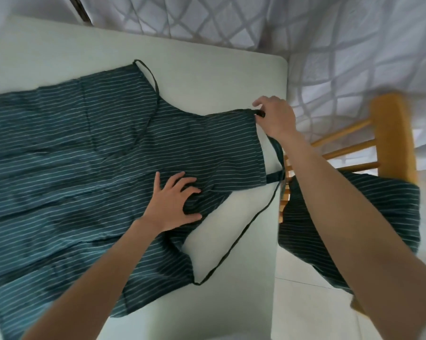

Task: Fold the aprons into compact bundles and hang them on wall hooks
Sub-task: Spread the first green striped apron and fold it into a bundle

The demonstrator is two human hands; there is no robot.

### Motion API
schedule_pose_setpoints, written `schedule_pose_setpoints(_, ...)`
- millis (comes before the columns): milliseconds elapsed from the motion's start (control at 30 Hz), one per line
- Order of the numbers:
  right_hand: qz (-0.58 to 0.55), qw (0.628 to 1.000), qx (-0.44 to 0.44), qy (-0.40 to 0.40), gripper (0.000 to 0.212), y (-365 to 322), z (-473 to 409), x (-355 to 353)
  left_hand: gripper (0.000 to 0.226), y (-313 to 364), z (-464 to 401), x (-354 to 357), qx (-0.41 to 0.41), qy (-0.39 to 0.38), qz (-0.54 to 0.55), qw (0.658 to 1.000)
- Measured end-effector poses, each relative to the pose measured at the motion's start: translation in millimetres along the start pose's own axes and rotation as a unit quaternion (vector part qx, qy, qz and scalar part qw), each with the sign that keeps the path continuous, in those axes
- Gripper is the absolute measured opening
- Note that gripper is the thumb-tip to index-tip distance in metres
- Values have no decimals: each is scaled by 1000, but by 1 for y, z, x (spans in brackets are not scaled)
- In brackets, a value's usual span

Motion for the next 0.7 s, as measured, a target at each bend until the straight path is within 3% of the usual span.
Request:
schedule_pose_setpoints(100, -16, 999, 11, 26, 46, 15, 20, 9, 52, 10, -15, -17, -11, 93, 33, 995)
schedule_pose_setpoints(200, -104, 983, 17, 153, 24, 31, 66, 12, 55, 18, -38, -18, -29, 76, 35, 996)
schedule_pose_setpoints(267, -135, 982, 51, 123, 41, 44, 99, 34, 71, 19, -49, -11, -55, 28, 42, 997)
schedule_pose_setpoints(333, -83, 994, 41, 64, 50, 50, 125, 64, 86, 20, -53, -6, -68, 3, 40, 997)
schedule_pose_setpoints(400, -89, 995, -1, 34, 38, 47, 137, 82, 96, 20, -53, -2, -74, -6, 32, 997)
schedule_pose_setpoints(500, -198, 979, -24, 39, 21, 41, 143, 77, 106, 23, -47, 4, -72, -26, 6, 997)
schedule_pose_setpoints(600, -101, 993, 26, 54, 19, 47, 144, 66, 110, 31, -34, 12, -60, -38, -9, 997)
schedule_pose_setpoints(700, 47, 996, 49, 60, 23, 53, 150, 67, 92, 42, -12, 15, -37, -6, 33, 999)
Point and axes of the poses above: each hand's wrist, its own z-axis away from the middle knuckle, its own x-axis out of the palm, y = z × x, the point moved 6 cm from there along -z, towards the middle knuckle, and after that the axes turned 7 degrees about -y, right-handed, at the moved point
